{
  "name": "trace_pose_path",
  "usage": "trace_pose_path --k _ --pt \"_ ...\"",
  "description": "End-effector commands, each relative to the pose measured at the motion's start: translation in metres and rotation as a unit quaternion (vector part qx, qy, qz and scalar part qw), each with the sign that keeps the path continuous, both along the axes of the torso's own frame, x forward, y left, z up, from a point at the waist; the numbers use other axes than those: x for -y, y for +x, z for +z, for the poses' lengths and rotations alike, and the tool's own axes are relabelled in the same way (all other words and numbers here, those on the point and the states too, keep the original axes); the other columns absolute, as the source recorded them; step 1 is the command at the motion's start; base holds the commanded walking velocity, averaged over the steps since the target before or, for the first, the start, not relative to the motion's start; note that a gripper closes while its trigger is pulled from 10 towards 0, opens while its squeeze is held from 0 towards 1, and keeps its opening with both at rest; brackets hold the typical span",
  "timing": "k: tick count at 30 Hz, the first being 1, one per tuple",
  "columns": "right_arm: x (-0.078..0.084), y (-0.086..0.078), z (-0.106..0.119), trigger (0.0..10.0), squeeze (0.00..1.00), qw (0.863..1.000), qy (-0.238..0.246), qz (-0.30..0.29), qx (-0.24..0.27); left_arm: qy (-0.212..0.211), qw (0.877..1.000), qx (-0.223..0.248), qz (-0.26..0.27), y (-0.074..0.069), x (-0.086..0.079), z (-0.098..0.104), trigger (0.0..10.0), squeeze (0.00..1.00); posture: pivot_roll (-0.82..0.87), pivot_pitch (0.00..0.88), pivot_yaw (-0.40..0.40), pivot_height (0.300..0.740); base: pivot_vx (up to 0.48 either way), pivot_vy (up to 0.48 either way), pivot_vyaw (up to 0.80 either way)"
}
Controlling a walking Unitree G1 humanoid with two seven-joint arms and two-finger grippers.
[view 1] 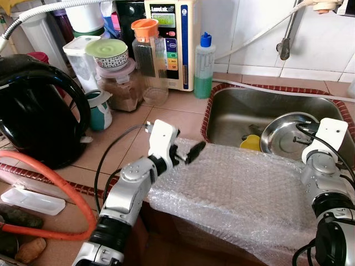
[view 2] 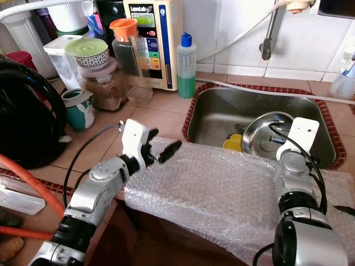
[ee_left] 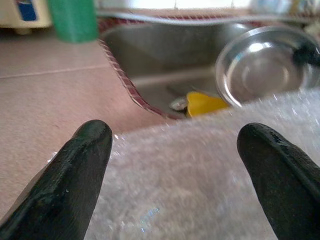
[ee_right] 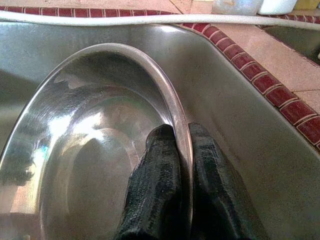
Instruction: Kitchen organization
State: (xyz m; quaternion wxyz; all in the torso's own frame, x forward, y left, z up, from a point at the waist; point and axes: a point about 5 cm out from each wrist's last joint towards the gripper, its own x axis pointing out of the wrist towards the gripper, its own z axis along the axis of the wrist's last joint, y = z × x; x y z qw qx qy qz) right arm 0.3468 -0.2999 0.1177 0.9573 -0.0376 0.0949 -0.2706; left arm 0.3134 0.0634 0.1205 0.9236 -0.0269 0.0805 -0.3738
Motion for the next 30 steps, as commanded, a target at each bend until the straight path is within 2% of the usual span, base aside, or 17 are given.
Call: trace_pose_path --k 1,3,4,10,20,26,27,28,30 --pt "-0.003 0.001 -0.004 10.0 0.00 1.000 0.019 -0.004 -0.006 0.009 1.000 -0.001 -0.029 -0.004 0.002 0.002 10.0 1.00 0.02 0.000 0.117 0.740 0.000 0.000 0.00" --pt "-0.004 0.001 -0.005 10.0 0.00 1.000 0.029 -0.003 -0.003 0.014 0.999 0.000 -0.035 -0.005 0.003 0.002 10.0 1.00 0.01 0.000 0.119 0.740 0.000 0.000 0.00" --pt "-0.005 0.002 -0.006 10.0 1.00 0.999 0.039 0.003 -0.001 0.017 0.999 0.000 -0.037 -0.005 0.004 0.003 10.0 1.00 0.01 0.000 0.120 0.740 0.000 0.000 0.00" --pt "-0.012 0.002 -0.013 10.0 1.00 0.998 0.070 0.010 -0.007 0.018 0.999 0.002 -0.047 -0.005 0.010 0.006 10.0 1.00 0.01 0.000 0.121 0.740 0.000 0.000 0.00" --pt "-0.013 0.002 -0.015 10.0 1.00 0.996 0.090 0.009 -0.005 0.023 0.999 0.001 -0.043 -0.004 0.006 0.007 10.0 1.00 0.02 0.000 0.120 0.740 0.000 0.000 0.00" --pt "-0.022 0.006 -0.012 10.0 1.00 0.995 0.090 0.033 0.008 0.036 0.999 0.006 -0.013 0.000 0.002 0.008 10.0 1.00 0.01 0.000 0.119 0.740 0.000 0.000 0.00" --pt "-0.023 0.007 -0.012 10.0 1.00 0.995 0.088 0.036 0.008 0.038 0.999 0.006 -0.010 0.001 0.002 0.007 10.0 0.78 0.01 0.000 0.119 0.740 0.000 0.000 0.00" --pt "-0.026 0.008 -0.011 10.0 1.00 0.995 0.086 0.046 0.012 0.043 0.999 0.004 0.002 0.002 0.001 0.006 10.0 0.00 0.01 0.000 0.119 0.740 0.000 0.000 0.00" --pt "-0.036 0.010 -0.012 10.0 1.00 0.994 0.080 0.078 0.019 0.037 0.999 0.004 0.039 0.007 -0.003 0.007 10.0 0.00 0.01 0.000 0.117 0.740 0.000 0.000 0.00"
